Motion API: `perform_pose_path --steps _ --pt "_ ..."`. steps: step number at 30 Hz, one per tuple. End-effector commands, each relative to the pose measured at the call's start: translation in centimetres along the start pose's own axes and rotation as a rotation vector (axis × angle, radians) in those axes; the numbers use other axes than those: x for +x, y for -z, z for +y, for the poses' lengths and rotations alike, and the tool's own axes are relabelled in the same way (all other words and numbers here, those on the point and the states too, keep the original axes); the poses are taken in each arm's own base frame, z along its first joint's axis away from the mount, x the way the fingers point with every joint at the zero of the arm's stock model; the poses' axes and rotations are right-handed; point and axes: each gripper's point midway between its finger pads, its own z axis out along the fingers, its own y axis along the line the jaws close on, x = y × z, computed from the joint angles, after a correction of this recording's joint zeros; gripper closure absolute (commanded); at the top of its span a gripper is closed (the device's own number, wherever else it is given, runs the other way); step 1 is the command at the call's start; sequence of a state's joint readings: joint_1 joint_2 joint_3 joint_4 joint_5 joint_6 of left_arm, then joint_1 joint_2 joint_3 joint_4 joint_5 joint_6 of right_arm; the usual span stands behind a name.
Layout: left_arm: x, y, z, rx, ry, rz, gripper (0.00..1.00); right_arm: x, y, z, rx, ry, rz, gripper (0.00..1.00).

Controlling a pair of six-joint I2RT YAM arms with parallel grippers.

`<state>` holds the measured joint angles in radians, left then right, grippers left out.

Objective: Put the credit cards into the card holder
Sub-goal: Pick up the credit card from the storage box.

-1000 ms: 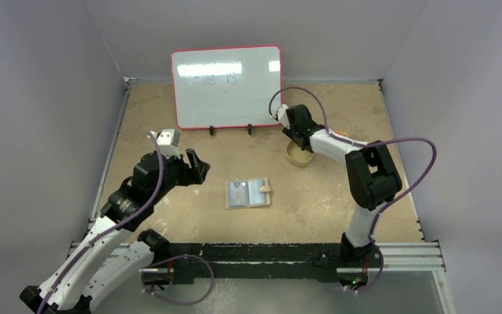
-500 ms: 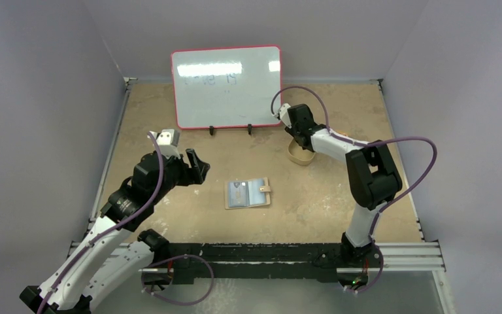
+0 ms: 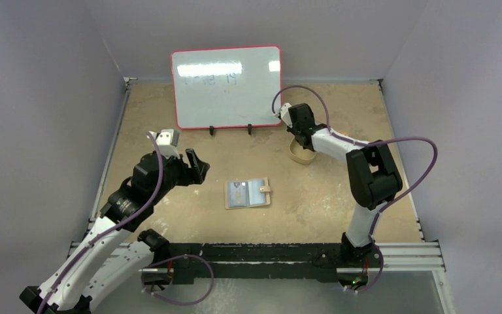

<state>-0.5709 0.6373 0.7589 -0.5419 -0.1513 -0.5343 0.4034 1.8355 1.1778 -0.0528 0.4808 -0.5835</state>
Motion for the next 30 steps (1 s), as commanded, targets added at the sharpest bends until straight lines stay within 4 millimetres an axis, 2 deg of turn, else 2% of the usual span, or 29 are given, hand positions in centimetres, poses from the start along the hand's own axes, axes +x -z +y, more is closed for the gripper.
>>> perform_pose_path --steps 1,4,13,20,27,30 --pt "-0.8 0.1 -0.3 0.008 0.0 -0.034 0.26 -1.7 1.1 -3.3 0.081 -0.054 -0.037 0.71" --pt "-0.7 0.1 -0.3 0.008 0.0 -0.032 0.26 -1.7 1.3 -3.8 0.088 -0.058 -0.043 0.73" --pt "-0.6 -0.1 -0.3 0.008 0.0 -0.025 0.26 -1.9 1.6 -3.5 0.049 -0.085 -0.041 0.81" --pt "-0.3 -0.3 -0.3 0.007 -0.002 -0.011 0.26 -2.3 2.9 -4.2 0.04 -0.102 -0.054 0.87" --pt "0.1 -0.8 -0.4 0.008 -0.008 0.013 0.26 -2.3 3.9 -4.0 0.002 -0.135 -0.036 1.0" --pt "0.2 -0.9 -0.3 0.006 -0.007 0.017 0.26 -2.6 4.9 -3.8 -0.031 -0.201 -0.024 1.0"
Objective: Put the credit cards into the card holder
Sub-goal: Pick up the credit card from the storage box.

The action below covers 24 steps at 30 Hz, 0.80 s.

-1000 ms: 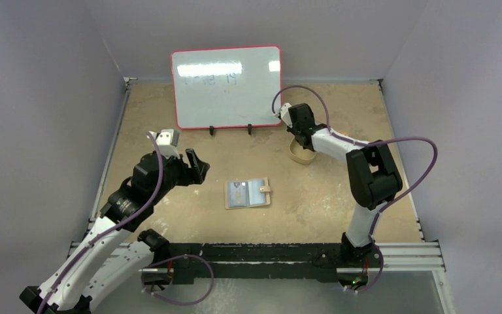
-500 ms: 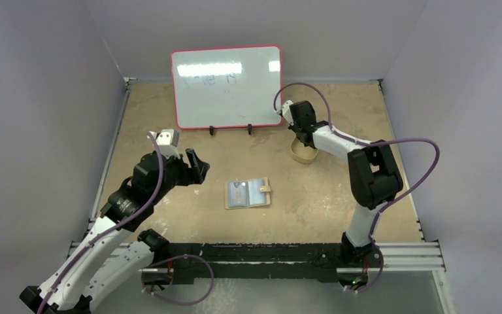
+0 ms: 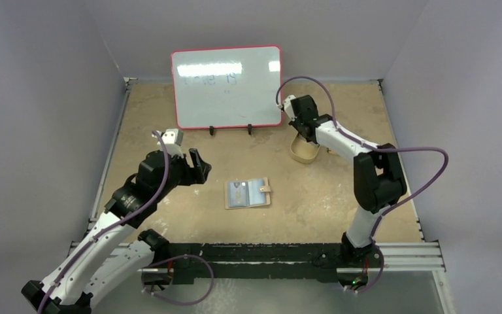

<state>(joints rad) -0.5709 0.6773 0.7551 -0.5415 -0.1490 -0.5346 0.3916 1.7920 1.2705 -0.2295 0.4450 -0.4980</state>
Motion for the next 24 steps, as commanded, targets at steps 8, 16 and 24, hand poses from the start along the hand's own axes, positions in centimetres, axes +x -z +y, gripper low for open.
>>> perform_pose_path --steps 8,16,24 --pt "-0.3 -0.6 -0.5 0.007 0.004 0.002 0.27 -6.0 7.6 -0.3 -0.166 -0.347 -0.206 1.0" --pt "-0.9 -1.2 -2.1 0.044 0.151 0.004 0.29 -10.9 15.1 3.5 -0.486 -0.525 -0.496 1.0" --pt "-3.5 -1.4 -8.3 0.321 0.39 -0.024 0.32 -13.8 26.0 8.0 -0.934 -0.687 -0.832 1.0"
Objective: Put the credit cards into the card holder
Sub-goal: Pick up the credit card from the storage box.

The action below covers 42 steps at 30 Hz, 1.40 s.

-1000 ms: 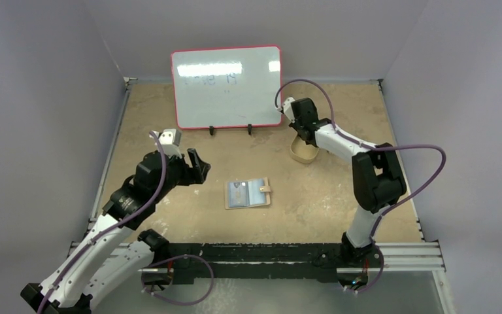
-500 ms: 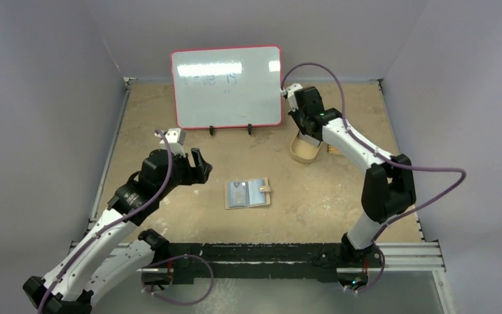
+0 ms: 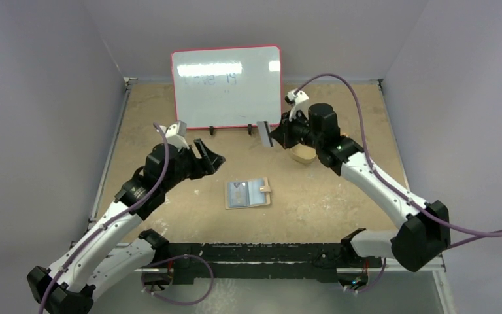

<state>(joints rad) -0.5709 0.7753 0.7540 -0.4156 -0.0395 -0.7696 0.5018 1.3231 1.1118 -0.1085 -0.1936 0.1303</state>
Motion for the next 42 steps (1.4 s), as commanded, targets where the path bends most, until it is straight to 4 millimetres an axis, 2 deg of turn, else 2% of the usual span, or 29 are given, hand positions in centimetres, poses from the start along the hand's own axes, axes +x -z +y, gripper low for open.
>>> perform_pose_path --steps 1,5,8,10,13,17,23,27,30,36,39,40,42 --pt "-2.5 0.3 -6.2 0.261 0.168 -0.054 0.33 -4.1 3.1 8.1 -0.391 -0.171 -0.232 1.0" --pt "-4.0 0.8 -9.4 0.401 0.218 -0.074 0.33 -3.8 6.1 10.9 -0.565 -0.273 -0.331 1.0" --pt "-4.6 1.0 -10.6 0.447 0.187 -0.077 0.33 -3.8 8.6 11.9 -0.648 -0.332 -0.414 1.0" --pt "-4.6 1.0 -10.9 0.463 0.157 -0.069 0.33 -3.8 9.8 12.9 -0.731 -0.355 -0.43 1.0" --pt "-4.6 1.7 -12.6 0.559 0.142 -0.057 0.32 -3.6 10.7 14.1 -0.835 -0.371 -0.422 1.0" --pt "-4.6 2.2 -13.8 0.62 0.104 -0.037 0.38 -3.1 10.7 14.5 -0.886 -0.418 -0.405 1.0" --pt "-4.4 2.6 -14.3 0.66 0.1 -0.026 0.76 -2.7 10.3 14.4 -0.887 -0.454 -0.406 1.0" --pt "-4.1 2.6 -14.4 0.679 0.103 -0.018 0.9 -2.3 9.9 14.2 -0.878 -0.46 -0.392 1.0" --pt "-3.9 2.4 -14.4 0.686 0.107 -0.015 0.94 -2.0 9.7 14.2 -0.873 -0.468 -0.382 1.0" --pt "-3.4 2.5 -14.6 0.731 0.133 0.0 0.9 -1.7 9.1 14.1 -0.863 -0.486 -0.364 1.0" --pt "-2.9 2.1 -14.8 0.744 0.145 0.03 0.97 -1.5 8.7 14.0 -0.855 -0.496 -0.35 1.0" --pt "-2.8 2.1 -14.9 0.75 0.148 0.04 1.0 -1.4 8.5 14.0 -0.854 -0.496 -0.347 0.99" --pt "-2.5 1.5 -14.5 0.726 0.153 0.052 1.0 -1.4 8.3 13.9 -0.845 -0.492 -0.348 0.92"
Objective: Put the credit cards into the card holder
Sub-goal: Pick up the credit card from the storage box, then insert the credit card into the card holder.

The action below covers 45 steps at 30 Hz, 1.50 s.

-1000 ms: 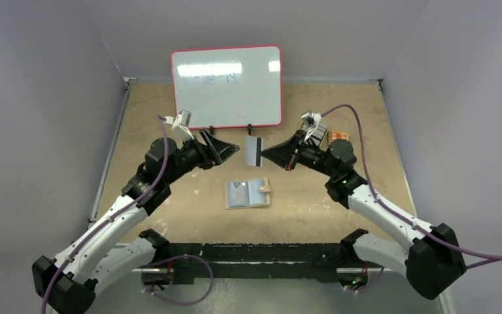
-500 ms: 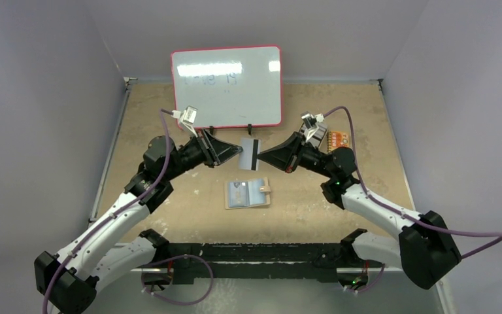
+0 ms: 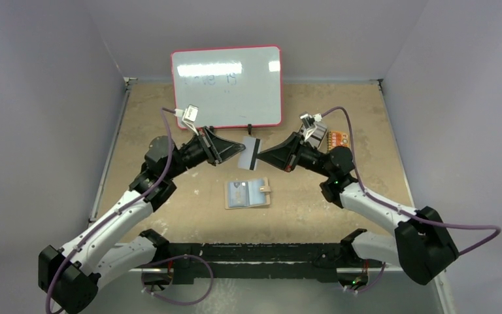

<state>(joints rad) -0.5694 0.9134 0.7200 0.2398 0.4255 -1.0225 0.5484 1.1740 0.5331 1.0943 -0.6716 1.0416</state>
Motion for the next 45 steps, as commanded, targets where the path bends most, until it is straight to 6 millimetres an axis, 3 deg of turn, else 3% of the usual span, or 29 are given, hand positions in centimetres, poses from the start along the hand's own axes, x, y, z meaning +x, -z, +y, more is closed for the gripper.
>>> perform_pose_path --steps 1,7,13,16,21,25,31,45 --pt "0.4 -0.3 -0.5 0.036 0.006 0.025 1.0 -0.4 -0.3 0.8 -0.027 0.035 -0.015 0.88" --pt "0.8 0.2 4.3 -0.193 -0.038 0.014 1.0 -0.5 0.7 -3.1 0.207 0.047 -0.047 0.66" --pt "2.6 1.0 10.2 -0.382 0.012 0.002 1.0 0.0 3.9 -10.1 0.618 0.094 -0.012 0.61" --pt "4.0 0.9 12.2 -0.388 0.081 -0.01 1.0 1.7 5.5 -13.5 0.761 0.086 0.052 0.59" --pt "7.0 1.1 16.6 -0.497 0.207 0.025 1.0 5.7 6.1 -16.9 0.829 0.063 0.184 0.57" --pt "9.4 1.3 18.4 -0.519 0.25 0.089 1.0 7.9 6.5 -18.7 0.894 0.075 0.268 0.57" --pt "11.4 1.9 20.4 -0.558 0.271 0.129 1.0 10.8 6.2 -20.1 0.939 0.077 0.384 0.62" --pt "13.9 2.0 22.7 -0.568 0.286 0.189 1.0 14.7 7.1 -21.3 1.03 0.093 0.517 0.77"
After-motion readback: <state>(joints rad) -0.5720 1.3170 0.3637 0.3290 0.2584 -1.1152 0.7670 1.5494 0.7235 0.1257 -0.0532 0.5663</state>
